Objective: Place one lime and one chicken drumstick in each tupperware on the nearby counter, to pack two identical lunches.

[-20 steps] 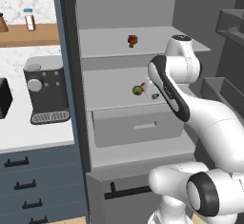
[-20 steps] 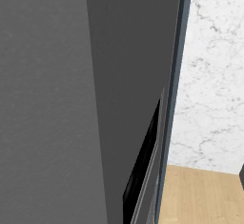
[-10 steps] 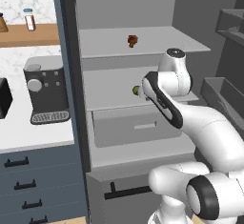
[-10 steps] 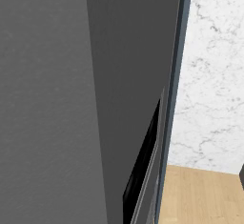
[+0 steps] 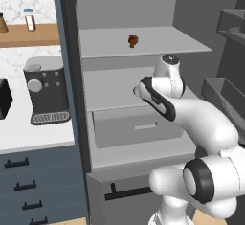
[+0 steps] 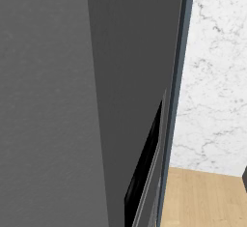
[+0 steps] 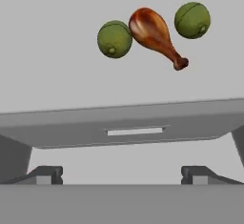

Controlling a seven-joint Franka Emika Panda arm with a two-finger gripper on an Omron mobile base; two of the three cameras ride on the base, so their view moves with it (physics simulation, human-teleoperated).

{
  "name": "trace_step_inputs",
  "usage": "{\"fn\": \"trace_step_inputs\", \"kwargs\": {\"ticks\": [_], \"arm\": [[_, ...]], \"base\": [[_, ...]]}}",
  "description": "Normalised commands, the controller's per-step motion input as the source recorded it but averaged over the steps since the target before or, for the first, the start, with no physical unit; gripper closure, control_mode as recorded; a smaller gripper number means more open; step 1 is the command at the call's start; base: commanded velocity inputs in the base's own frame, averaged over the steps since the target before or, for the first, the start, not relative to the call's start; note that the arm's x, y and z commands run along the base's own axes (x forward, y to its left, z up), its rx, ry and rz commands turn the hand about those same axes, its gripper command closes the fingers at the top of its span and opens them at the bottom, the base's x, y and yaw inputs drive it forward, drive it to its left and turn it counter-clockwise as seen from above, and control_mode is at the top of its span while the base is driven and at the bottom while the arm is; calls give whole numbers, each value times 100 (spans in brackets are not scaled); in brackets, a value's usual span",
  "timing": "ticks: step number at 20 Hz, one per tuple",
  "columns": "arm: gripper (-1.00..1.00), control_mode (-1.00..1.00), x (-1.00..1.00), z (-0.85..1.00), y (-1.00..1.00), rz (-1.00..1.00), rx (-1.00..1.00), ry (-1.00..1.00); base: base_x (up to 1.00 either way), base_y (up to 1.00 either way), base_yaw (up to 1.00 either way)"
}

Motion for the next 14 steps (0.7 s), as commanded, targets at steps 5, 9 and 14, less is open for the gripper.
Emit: {"fn": "trace_step_inputs", "kwargs": {"ticks": [5,9,14], "arm": [[-100,-100,53,-16,0,-9,1,0],[-100,-100,50,-22,5,-4,0,0],[-100,-100,53,-26,8,-2,0,0]], "base": [[0,0,0],[0,0,0],[0,0,0]]}}
